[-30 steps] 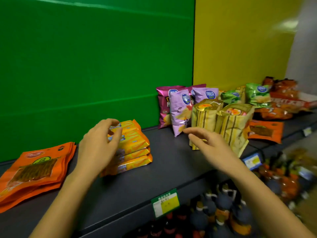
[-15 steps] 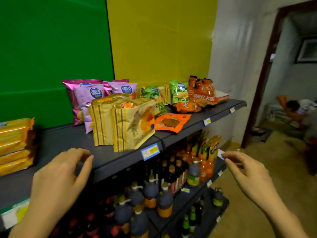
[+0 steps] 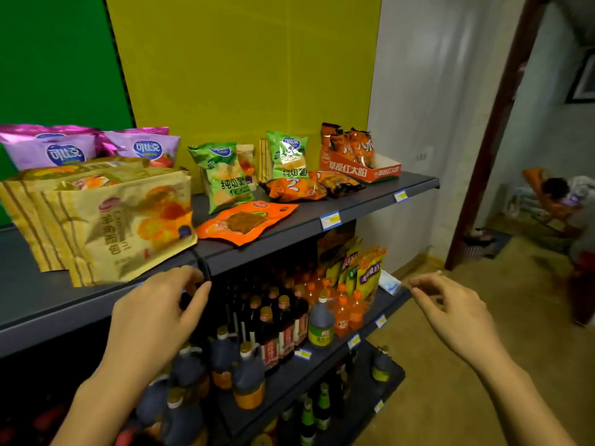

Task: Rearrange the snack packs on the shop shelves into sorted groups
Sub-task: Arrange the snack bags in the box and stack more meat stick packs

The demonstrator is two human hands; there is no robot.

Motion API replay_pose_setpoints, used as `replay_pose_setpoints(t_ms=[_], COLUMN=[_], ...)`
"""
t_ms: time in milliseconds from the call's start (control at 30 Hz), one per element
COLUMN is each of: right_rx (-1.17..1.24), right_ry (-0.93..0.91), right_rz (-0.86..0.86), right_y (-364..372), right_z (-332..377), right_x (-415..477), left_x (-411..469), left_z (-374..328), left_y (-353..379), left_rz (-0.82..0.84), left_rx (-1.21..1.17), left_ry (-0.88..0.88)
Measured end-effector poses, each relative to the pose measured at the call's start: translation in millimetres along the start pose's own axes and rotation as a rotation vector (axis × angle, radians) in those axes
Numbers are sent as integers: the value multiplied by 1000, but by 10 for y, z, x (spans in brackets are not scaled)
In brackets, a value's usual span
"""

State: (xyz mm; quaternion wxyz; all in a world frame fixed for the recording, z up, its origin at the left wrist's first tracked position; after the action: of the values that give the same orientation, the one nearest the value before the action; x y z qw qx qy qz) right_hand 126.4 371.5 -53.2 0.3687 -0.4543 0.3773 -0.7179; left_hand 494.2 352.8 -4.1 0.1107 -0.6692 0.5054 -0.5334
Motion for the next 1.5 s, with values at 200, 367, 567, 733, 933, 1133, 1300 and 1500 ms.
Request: replay_pose_setpoints(t_ms=[200, 367, 567, 733, 933, 1133, 1300, 1500], right_rx=[-4, 0, 37, 82, 161, 151, 268, 400], right_ry=[-54, -158, -269, -320, -338, -454, -512, -557], right_rz=[24, 6, -22, 41, 234, 452, 638, 682], right_y=[263, 360, 462, 679, 1050, 1498, 1795, 1933], right_z=[-217, -232, -113, 54, 250, 549, 764, 815], right_x=[691, 1605, 2747, 3371, 4030, 4439, 4473, 4575], left_x=[386, 993, 1645, 2018, 2338, 2518, 2621, 2730], left_z=[-283, -418, -460, -439, -532, -427, -374, -183], left_y=[569, 909, 1233, 1682, 2214, 2576, 2626, 2691], left_rz=[-5, -76, -173, -109, -90, -124, -242, -359], left_rx=[-48, -86, -44, -56, 88, 239, 223, 60], left_ry=[64, 37, -79, -182, -270, -570, -808, -971])
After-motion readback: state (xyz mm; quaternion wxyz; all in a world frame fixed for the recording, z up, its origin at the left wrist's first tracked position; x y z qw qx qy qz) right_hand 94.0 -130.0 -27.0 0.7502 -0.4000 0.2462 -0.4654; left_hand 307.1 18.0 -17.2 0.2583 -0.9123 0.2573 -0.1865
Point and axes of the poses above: each hand's wrist, its own x-axis towards the middle knuckle, its own y-axis out of the palm, z = x × y, the point moved 9 cm from there along x, towards the middle knuckle, and after that the axes turned 15 degrees about -x, right-handed, at the moved point
